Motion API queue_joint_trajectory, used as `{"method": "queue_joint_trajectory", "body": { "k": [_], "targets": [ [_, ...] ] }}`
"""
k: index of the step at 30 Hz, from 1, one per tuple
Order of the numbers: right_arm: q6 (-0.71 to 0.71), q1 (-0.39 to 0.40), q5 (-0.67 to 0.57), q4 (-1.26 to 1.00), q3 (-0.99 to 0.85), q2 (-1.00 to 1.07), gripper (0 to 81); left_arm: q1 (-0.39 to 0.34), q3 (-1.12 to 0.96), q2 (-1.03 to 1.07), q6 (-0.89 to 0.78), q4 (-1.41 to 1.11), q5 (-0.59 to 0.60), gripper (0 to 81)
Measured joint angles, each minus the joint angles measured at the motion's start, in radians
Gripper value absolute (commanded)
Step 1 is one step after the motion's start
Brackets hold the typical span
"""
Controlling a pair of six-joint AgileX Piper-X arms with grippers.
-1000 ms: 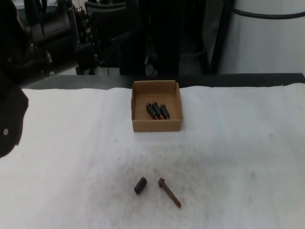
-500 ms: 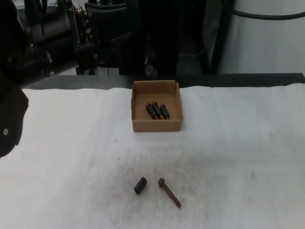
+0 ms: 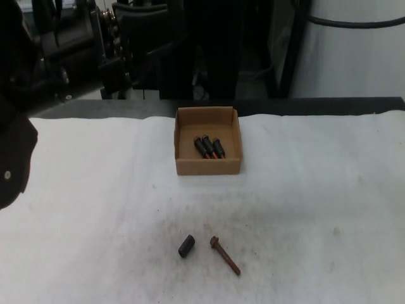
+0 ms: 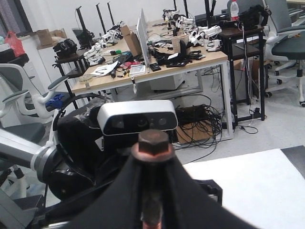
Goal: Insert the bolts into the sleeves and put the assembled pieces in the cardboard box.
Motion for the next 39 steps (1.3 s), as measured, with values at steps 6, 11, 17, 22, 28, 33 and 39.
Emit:
{"method": "queue_joint_trajectory", "body": {
  "k": [6,11,17,22,28,33,39],
  "targets": [
    [0.0,0.0,0.0,0.0,0.0,0.0,0.8,0.0,0.0,0.0,0.0,0.0,0.0,0.3],
    [0.0,0.0,-0.003,-0.004,0.0,0.0,0.8,0.0,-0.014,0.0,0.0,0.006,0.004,0.3],
    [0.0,0.0,-0.002,-0.009,0.0,-0.002,0.8,0.0,-0.034,0.007,-0.004,0.015,0.014,0.3],
    [0.0,0.0,-0.002,-0.01,0.0,-0.002,0.8,0.0,-0.034,0.009,-0.022,0.015,0.014,0.3],
    [-0.002,0.0,-0.002,-0.01,0.0,-0.002,0.8,0.0,-0.034,0.009,-0.023,0.015,0.016,0.3],
    [-0.002,0.0,-0.002,-0.01,0.0,-0.002,0.8,0.0,-0.034,0.009,-0.023,0.015,0.028,0.3],
    [-0.002,0.0,-0.002,-0.01,0.0,-0.002,0.8,0.0,-0.035,0.009,-0.023,0.015,0.033,0.3]
  ]
}}
